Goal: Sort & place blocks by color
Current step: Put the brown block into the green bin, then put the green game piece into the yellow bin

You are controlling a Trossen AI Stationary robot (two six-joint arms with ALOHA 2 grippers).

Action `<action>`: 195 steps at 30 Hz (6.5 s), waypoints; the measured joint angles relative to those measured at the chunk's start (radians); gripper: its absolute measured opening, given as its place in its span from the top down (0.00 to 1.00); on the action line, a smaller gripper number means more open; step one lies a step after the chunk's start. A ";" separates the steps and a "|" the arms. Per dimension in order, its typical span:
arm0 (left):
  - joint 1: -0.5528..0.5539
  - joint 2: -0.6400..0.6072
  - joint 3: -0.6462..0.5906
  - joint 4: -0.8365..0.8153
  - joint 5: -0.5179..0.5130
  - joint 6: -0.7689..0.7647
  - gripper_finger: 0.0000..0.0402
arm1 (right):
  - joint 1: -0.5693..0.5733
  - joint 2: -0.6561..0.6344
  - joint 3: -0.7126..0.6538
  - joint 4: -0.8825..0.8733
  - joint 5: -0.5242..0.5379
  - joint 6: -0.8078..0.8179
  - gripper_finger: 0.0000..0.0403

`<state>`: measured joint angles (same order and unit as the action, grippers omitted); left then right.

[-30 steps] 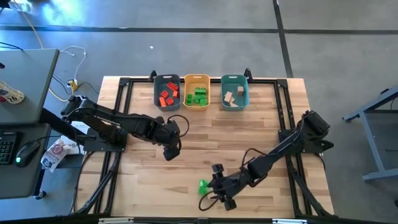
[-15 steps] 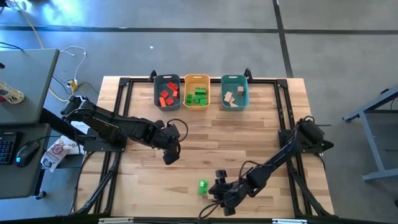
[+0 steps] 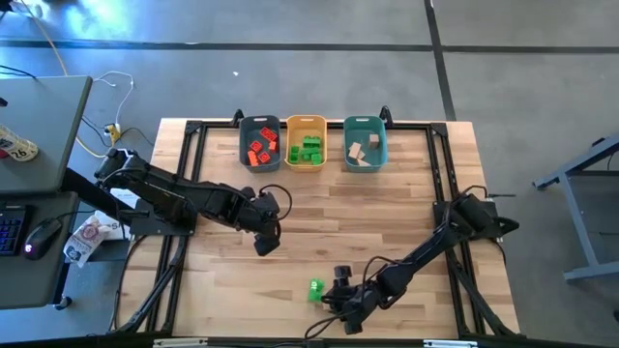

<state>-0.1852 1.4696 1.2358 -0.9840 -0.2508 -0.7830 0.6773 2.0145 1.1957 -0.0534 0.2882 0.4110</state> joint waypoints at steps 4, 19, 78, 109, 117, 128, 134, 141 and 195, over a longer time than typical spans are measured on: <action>0.000 0.000 0.000 0.001 -0.001 0.000 0.45 | 0.000 0.013 0.000 0.013 0.002 0.000 0.47; 0.000 0.000 0.000 0.002 -0.032 0.000 0.46 | -0.001 0.020 0.002 0.020 -0.037 0.020 0.74; -0.131 0.000 0.000 0.137 -0.115 0.129 0.46 | -0.987 -0.483 0.000 -0.734 0.290 -0.097 0.74; -0.136 0.022 0.000 0.254 -0.078 0.040 0.46 | -1.255 -0.271 0.000 -0.697 -0.159 -0.173 0.70; -0.168 0.086 0.000 0.262 -0.048 0.096 0.46 | -1.253 -0.270 0.000 -0.697 -0.105 -0.193 0.56; -0.203 0.109 0.000 0.331 -0.052 0.200 0.46 | -1.251 -0.277 0.000 -0.704 -0.159 -0.169 0.53; -0.220 0.108 0.000 0.297 -0.085 0.212 0.46 | -1.232 -0.324 0.000 -0.719 -0.166 -0.155 0.53; -0.229 0.075 0.000 0.129 -0.191 0.168 0.46 | -1.150 -0.410 0.000 -0.720 -0.169 -0.123 0.53; -0.155 -0.104 0.000 -0.304 -0.363 -0.137 0.46 | -0.344 -0.440 0.001 -0.212 -0.293 -0.494 0.44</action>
<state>-0.3405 1.3659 1.2358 -1.2879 -0.6136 -0.9196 0.3328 1.5745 1.1967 -0.2653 -0.0044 -0.0832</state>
